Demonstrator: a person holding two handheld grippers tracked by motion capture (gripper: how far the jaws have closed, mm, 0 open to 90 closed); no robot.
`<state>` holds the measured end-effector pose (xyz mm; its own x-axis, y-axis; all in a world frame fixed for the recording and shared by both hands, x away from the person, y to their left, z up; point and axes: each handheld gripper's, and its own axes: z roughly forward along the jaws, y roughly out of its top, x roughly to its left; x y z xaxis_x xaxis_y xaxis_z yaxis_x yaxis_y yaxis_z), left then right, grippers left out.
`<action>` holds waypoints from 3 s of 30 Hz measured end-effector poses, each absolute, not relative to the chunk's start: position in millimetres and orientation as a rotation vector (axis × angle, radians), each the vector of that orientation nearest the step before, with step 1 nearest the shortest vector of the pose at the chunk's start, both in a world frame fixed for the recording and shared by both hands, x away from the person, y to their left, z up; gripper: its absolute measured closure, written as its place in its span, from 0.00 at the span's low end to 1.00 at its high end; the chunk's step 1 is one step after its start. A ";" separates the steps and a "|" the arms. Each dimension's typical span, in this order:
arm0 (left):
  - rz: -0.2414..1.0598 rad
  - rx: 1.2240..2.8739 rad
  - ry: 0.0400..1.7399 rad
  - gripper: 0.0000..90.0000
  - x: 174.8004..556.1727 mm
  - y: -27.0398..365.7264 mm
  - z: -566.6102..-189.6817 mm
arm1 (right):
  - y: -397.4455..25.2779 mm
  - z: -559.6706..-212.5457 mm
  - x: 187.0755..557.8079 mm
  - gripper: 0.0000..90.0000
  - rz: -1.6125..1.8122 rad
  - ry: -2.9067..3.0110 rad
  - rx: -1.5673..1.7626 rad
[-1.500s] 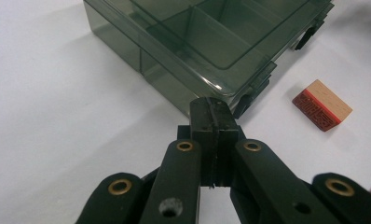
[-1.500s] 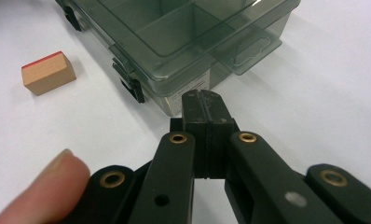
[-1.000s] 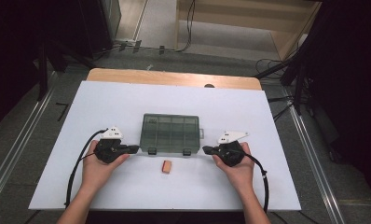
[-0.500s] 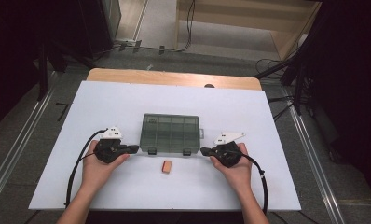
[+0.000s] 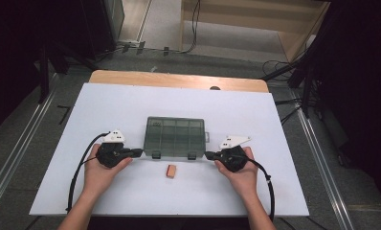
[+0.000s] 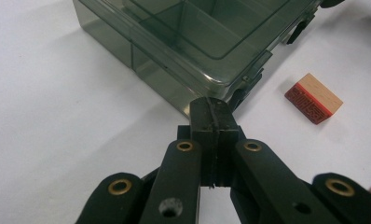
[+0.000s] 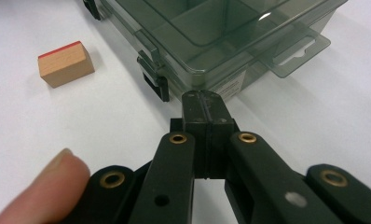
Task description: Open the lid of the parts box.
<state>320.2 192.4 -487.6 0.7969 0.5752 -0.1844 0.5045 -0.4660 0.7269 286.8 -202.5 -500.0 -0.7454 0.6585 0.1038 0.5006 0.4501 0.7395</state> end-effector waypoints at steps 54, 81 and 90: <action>0.060 2.033 0.712 1.00 314.0 187.7 -470.5 | -204.1 -482.0 280.6 0.98 1.301 2.389 0.974; 0.255 1.839 0.733 1.00 328.4 176.6 -457.1 | -213.2 -464.2 288.8 0.99 1.464 2.198 1.043; 0.294 1.792 0.726 1.00 341.3 170.2 -448.5 | -224.4 -457.7 297.5 0.82 1.506 2.175 1.050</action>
